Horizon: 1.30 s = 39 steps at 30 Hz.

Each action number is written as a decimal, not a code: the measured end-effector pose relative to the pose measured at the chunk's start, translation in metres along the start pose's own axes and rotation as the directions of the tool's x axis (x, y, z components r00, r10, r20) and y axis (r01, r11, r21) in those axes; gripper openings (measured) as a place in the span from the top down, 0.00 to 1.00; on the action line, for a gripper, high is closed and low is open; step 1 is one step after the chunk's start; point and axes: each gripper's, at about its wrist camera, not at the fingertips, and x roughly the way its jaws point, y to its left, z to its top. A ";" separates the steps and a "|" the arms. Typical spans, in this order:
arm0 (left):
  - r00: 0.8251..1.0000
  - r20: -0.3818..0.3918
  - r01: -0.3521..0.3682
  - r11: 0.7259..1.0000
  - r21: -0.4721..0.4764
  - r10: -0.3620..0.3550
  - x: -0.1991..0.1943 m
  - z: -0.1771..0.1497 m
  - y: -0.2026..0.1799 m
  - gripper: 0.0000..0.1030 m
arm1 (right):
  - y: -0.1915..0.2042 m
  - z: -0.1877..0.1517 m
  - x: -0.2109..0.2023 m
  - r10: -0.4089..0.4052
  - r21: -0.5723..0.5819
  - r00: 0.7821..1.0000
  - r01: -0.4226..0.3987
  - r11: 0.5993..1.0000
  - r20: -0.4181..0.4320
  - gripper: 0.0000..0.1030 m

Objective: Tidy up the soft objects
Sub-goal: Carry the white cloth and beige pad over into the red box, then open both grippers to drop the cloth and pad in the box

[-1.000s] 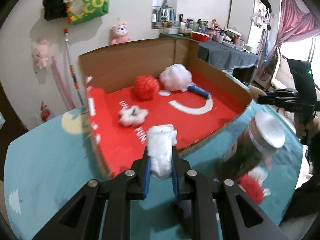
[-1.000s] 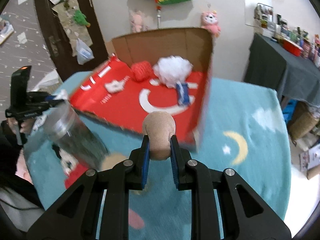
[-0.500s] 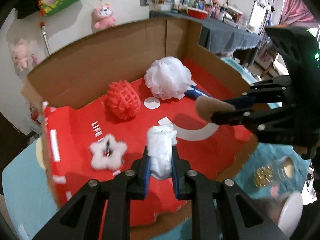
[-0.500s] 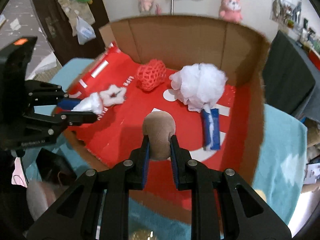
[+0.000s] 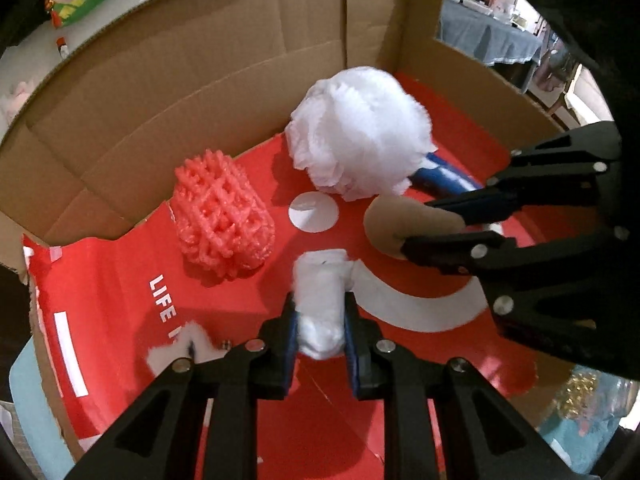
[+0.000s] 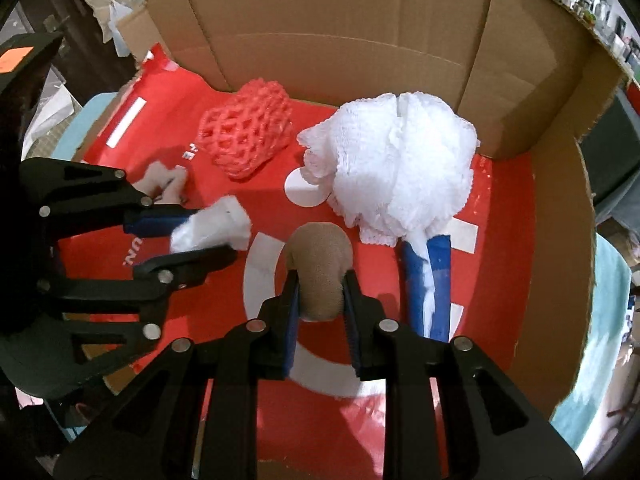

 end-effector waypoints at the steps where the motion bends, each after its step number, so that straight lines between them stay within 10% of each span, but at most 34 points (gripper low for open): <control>1: 1.000 0.007 0.007 1.000 -0.006 -0.007 0.000 0.001 0.001 0.80 | 0.000 0.001 0.001 -0.004 -0.003 1.000 0.004 1.000 -0.002 0.80; 20: 0.998 0.042 0.046 0.997 -0.055 -0.043 -0.009 -0.006 0.029 0.60 | 0.004 0.000 0.009 -0.007 -0.010 1.000 0.007 1.000 -0.007 0.78; 28: 0.994 0.106 0.051 0.993 -0.109 -0.039 -0.043 -0.018 0.036 0.44 | 0.009 -0.004 -0.001 -0.016 -0.012 1.000 0.016 1.000 0.018 0.51; 39: 0.959 0.284 0.048 0.979 -0.196 0.010 -0.138 -0.061 0.030 0.17 | 0.016 -0.027 -0.074 -0.064 0.042 0.989 0.059 0.997 0.130 0.42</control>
